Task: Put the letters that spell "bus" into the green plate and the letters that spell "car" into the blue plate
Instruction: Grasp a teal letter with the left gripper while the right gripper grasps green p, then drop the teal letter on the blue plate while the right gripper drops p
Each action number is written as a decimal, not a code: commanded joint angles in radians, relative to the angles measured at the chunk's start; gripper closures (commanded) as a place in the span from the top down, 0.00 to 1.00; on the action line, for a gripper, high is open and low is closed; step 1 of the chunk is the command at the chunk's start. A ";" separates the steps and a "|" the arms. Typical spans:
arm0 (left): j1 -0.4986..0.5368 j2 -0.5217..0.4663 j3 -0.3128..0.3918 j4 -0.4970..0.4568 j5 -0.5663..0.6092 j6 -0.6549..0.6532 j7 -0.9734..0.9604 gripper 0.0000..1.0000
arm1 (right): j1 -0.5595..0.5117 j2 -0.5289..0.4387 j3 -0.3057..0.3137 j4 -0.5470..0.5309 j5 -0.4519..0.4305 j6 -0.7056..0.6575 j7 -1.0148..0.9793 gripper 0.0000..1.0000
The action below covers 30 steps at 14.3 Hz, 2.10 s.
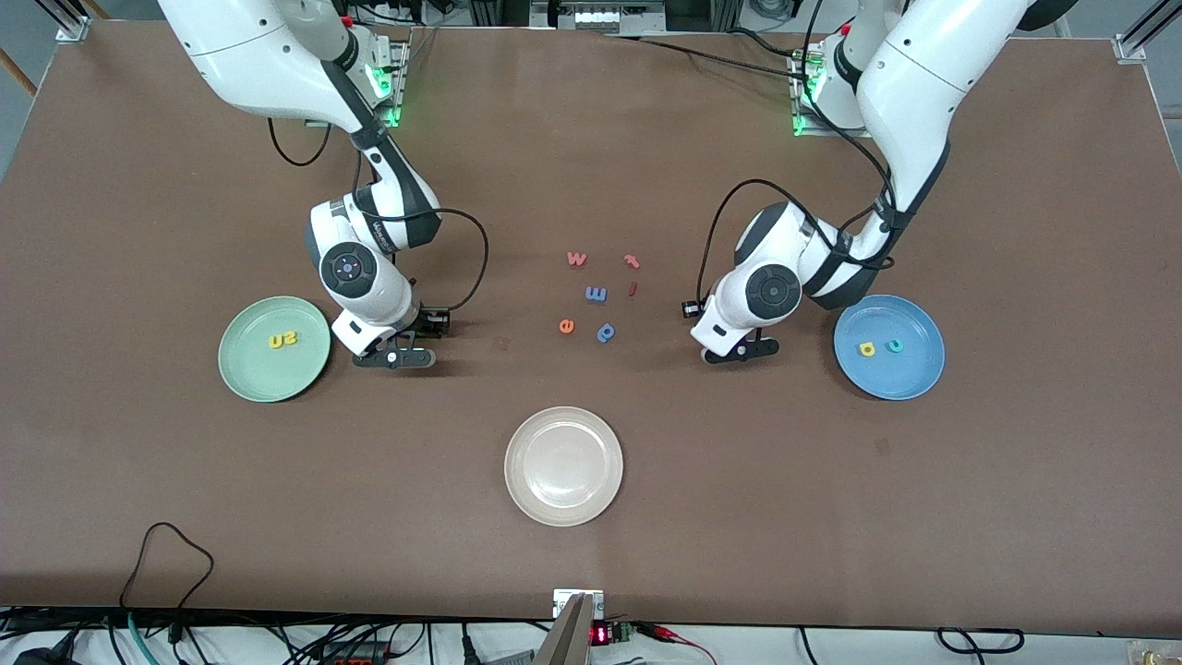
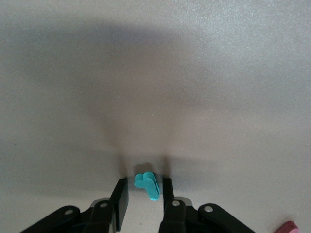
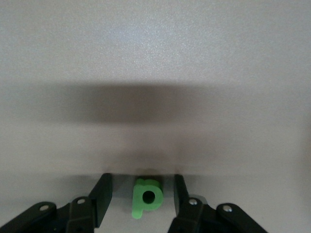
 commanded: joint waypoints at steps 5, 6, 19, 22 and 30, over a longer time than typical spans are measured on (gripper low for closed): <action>0.008 0.005 0.003 -0.004 0.019 0.020 -0.016 0.10 | 0.005 -0.011 -0.003 -0.016 0.015 -0.029 0.005 0.56; 0.013 -0.009 0.001 -0.004 0.019 0.006 -0.013 0.08 | 0.005 -0.011 -0.002 -0.016 0.015 -0.031 0.005 0.54; 0.429 -0.202 0.007 0.004 0.194 -0.272 0.349 0.06 | 0.002 -0.017 -0.003 -0.014 0.015 -0.034 -0.015 0.11; 0.562 -0.072 0.013 -0.027 0.205 -0.132 0.584 0.06 | -0.258 -0.192 -0.005 0.018 0.004 -0.195 -0.424 0.11; 0.571 -0.095 0.006 -0.026 0.205 -0.171 0.587 0.06 | -0.352 -0.173 -0.009 0.018 0.000 -0.204 -0.526 0.11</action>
